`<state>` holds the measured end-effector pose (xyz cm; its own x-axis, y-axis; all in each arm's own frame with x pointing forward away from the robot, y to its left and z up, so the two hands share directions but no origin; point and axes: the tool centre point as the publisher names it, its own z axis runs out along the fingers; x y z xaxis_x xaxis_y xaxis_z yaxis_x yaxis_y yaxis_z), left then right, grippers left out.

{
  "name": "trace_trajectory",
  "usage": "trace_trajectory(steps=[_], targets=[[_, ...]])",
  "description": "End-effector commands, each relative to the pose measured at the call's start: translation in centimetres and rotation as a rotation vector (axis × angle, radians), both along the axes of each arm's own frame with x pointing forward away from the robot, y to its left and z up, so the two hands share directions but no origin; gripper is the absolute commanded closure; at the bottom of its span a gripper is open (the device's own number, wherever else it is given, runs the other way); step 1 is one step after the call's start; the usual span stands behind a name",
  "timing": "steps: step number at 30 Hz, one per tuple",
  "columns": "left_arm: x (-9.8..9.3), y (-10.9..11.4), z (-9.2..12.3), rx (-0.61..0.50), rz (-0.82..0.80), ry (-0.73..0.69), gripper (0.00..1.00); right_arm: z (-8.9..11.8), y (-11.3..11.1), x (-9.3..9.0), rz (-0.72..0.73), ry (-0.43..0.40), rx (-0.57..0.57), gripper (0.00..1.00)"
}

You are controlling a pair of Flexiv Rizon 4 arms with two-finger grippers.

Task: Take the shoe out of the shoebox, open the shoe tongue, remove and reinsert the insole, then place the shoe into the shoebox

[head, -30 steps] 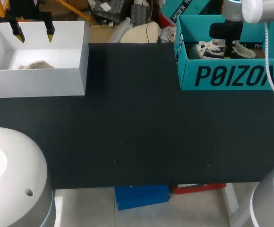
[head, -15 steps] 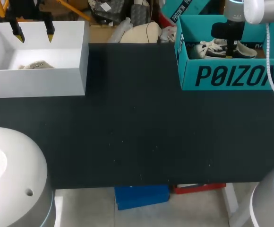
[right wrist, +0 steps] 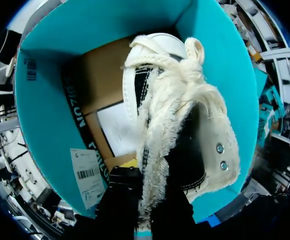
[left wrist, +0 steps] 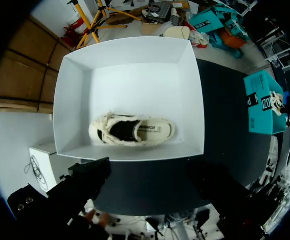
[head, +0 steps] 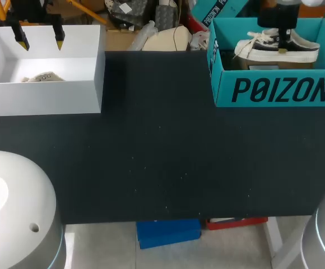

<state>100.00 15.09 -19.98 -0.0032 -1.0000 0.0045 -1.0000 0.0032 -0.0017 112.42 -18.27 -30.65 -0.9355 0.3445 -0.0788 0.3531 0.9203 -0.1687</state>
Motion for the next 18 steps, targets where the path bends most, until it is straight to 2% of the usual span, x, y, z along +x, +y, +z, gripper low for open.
trace_trajectory(steps=[1, 7, 11, 15, 18], targets=[[0.0, 0.0, 0.0, 0.002, 0.001, 0.001, 0.00, 10.4, 2.4, -5.2, 0.004, -0.132, -0.070, 1.00], [0.0, 0.0, 0.0, 0.002, 0.001, 0.001, 0.00, 17.6, 5.0, -8.6, 0.022, -0.219, -0.144, 1.00], [0.0, 0.0, 0.0, 0.002, 0.001, 0.001, 0.00, 22.2, 7.8, -10.9, 0.058, -0.305, -0.176, 1.00], [0.0, 0.0, 0.0, 0.002, 0.001, 0.001, 0.00, 25.1, 11.4, -13.4, 0.107, -0.384, -0.162, 1.00], [0.0, 0.0, 0.0, 0.002, 0.001, 0.001, 0.00, 26.1, 15.0, -15.3, 0.169, -0.424, -0.108, 1.00]])
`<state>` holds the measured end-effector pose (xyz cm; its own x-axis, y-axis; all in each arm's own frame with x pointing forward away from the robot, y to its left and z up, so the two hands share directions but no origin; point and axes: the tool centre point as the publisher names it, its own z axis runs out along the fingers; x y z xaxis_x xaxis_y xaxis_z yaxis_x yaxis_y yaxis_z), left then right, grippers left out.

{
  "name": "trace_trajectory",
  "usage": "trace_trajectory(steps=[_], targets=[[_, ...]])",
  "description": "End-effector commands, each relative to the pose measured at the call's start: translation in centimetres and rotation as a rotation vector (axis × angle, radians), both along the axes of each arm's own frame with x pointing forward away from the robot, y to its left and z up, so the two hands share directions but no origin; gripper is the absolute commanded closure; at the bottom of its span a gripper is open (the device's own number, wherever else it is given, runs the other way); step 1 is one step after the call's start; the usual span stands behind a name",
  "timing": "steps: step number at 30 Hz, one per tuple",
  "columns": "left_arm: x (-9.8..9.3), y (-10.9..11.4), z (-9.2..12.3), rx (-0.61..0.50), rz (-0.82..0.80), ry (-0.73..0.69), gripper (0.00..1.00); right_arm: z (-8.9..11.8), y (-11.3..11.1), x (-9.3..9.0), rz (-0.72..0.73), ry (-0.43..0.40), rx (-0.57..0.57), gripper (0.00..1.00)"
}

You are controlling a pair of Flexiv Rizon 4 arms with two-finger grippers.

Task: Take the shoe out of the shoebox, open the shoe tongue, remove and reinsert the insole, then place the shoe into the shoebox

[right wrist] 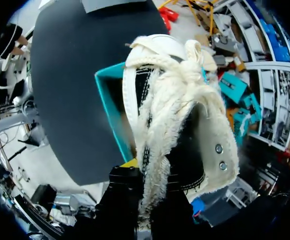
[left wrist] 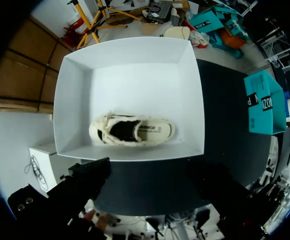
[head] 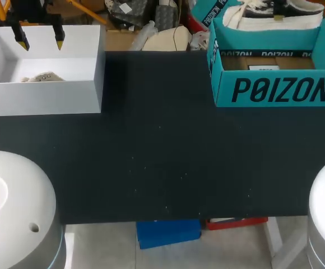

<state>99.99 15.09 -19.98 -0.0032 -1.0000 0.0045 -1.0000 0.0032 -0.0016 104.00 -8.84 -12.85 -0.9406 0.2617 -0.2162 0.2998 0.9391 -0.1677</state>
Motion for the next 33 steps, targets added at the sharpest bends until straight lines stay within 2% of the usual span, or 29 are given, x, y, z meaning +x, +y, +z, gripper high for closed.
trace_trajectory(steps=[1, 23, 29, 33], targets=[[0.0, 0.0, 0.0, 0.002, 0.001, 0.001, 0.00, 8.3, 5.6, -6.9, 0.091, -0.293, -0.057, 1.00], [0.0, 0.0, 0.0, 0.002, 0.001, 0.001, 0.00, 8.3, 5.6, -6.9, 0.091, -0.293, -0.057, 1.00], [0.0, 0.0, 0.0, 0.002, 0.001, 0.001, 0.00, 6.0, 11.3, -6.4, 0.179, -0.284, -0.009, 1.00], [0.0, 0.0, 0.0, 0.002, 0.001, 0.001, 0.00, 5.0, 17.5, -6.3, 0.266, -0.255, 0.017, 1.00]])
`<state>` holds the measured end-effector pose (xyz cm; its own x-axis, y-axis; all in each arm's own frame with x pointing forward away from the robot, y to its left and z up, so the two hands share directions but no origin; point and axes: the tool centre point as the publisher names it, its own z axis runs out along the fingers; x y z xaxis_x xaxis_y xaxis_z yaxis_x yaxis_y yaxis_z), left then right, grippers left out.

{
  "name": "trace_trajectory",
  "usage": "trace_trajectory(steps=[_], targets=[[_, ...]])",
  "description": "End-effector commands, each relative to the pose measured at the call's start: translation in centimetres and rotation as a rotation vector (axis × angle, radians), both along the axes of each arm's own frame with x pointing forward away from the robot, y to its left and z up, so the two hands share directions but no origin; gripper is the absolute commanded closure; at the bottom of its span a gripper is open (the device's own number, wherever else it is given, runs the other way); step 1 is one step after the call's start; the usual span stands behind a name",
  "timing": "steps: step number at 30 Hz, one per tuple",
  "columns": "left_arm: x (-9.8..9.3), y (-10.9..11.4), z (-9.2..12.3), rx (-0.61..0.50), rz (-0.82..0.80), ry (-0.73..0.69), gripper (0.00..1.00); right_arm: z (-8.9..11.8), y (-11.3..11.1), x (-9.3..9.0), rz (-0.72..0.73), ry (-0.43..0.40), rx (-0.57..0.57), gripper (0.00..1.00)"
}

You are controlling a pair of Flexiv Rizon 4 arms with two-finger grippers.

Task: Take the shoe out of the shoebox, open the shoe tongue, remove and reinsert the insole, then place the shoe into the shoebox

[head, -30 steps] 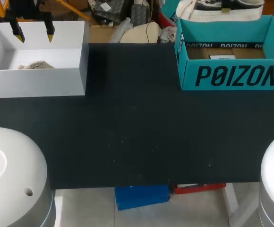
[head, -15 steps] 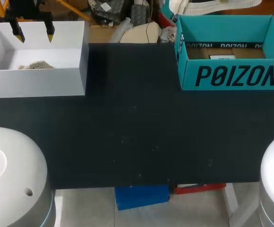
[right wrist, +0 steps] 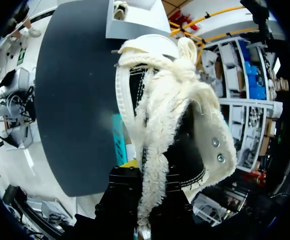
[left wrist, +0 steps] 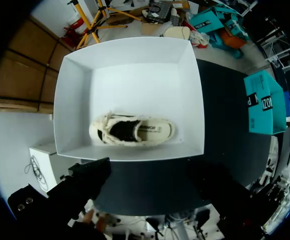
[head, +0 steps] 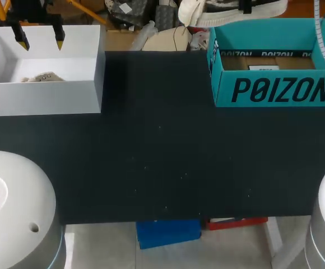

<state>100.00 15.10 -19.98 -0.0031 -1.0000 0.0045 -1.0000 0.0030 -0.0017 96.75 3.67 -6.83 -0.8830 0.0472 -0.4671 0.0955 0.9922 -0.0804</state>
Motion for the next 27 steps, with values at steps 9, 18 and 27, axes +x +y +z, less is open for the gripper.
trace_trajectory(steps=[9, 18, 27], targets=[[0.0, 0.0, 0.0, 0.002, 0.001, 0.001, 0.00, -2.7, 14.4, -0.9, 0.068, 0.028, -0.003, 1.00], [0.0, 0.0, 0.0, 0.002, 0.001, 0.001, 0.00, -5.8, 21.1, -4.2, -0.019, 0.007, 0.041, 1.00], [0.0, 0.0, 0.0, 0.002, 0.001, 0.001, 0.00, -8.0, 22.4, -8.8, -0.145, 0.062, 0.088, 1.00]])
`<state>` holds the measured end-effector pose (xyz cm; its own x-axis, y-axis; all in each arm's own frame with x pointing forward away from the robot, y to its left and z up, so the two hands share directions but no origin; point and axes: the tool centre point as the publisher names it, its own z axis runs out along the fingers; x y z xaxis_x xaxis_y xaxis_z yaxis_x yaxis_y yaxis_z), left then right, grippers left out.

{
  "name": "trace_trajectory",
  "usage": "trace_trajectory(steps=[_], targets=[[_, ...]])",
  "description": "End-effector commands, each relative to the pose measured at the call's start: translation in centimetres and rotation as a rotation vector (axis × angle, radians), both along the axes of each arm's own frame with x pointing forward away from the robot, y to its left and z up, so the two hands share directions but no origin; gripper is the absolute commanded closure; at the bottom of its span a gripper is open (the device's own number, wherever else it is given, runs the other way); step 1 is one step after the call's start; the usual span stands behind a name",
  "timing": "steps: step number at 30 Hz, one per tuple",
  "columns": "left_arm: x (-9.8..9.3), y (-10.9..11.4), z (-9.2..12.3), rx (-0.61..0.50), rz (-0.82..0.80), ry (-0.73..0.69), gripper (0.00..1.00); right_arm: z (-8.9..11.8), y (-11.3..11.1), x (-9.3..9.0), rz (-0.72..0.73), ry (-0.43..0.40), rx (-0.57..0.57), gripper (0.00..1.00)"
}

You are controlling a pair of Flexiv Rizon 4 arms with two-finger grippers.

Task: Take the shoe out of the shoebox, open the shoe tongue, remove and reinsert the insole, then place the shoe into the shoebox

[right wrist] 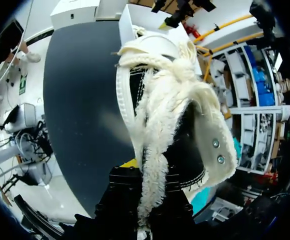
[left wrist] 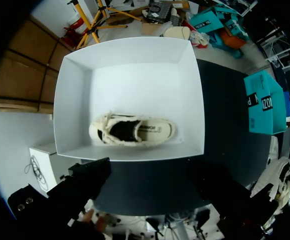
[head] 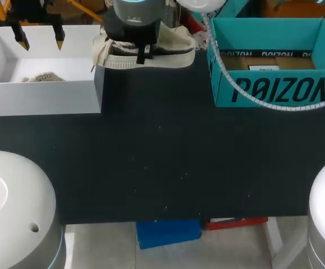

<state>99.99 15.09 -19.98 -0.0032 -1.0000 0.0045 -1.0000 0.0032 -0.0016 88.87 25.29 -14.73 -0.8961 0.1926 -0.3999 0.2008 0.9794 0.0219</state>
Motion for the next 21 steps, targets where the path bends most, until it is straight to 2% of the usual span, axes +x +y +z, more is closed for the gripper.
trace_trajectory(steps=[1, 6, 21], targets=[[0.0, 0.0, 0.0, 0.002, 0.001, 0.001, 0.00, -0.3, 0.8, -1.3, -0.043, 0.012, -0.024, 1.00], [0.0, 0.0, 0.0, 0.002, 0.001, 0.001, 0.00, -1.0, 1.1, -2.9, -0.065, 0.049, 0.005, 1.00], [0.0, 0.0, 0.0, 0.002, 0.001, 0.001, 0.00, -1.0, 1.1, -2.9, -0.065, 0.049, 0.005, 1.00]])
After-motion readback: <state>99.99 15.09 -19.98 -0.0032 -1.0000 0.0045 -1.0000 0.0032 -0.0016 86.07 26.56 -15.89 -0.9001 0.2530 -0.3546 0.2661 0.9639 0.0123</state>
